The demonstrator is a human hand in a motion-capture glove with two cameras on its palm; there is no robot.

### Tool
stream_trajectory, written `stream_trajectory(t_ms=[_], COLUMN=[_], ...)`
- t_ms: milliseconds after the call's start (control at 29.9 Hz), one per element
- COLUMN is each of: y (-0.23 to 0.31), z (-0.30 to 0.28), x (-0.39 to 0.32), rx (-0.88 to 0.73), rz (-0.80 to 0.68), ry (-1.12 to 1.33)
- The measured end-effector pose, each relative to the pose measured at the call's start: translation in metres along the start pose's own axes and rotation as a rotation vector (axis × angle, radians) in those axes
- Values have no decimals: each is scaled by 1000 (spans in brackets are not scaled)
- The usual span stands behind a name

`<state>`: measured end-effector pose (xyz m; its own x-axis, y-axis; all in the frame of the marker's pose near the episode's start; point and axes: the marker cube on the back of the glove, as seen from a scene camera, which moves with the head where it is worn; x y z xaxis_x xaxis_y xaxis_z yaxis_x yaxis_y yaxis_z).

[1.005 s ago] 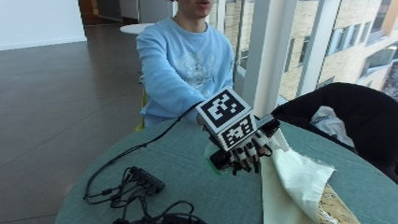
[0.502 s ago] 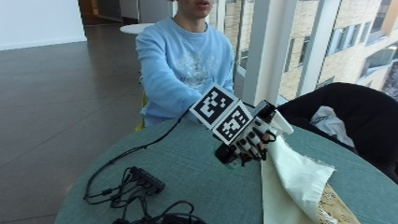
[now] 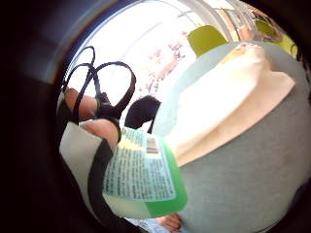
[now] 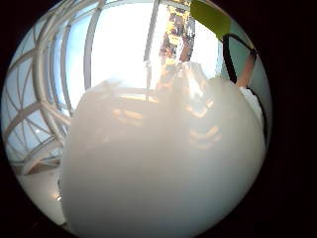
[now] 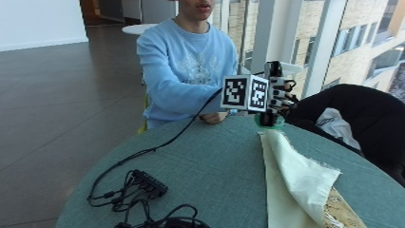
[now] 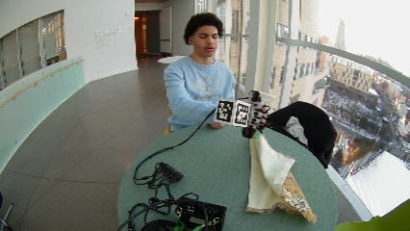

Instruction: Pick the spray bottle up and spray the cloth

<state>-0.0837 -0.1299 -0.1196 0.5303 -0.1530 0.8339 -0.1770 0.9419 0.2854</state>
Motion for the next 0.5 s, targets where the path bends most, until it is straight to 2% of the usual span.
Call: stream_trajectory(t_ms=[502], y=[70], z=[157], x=[-9], rx=[-266], rz=[-124], ry=[-213])
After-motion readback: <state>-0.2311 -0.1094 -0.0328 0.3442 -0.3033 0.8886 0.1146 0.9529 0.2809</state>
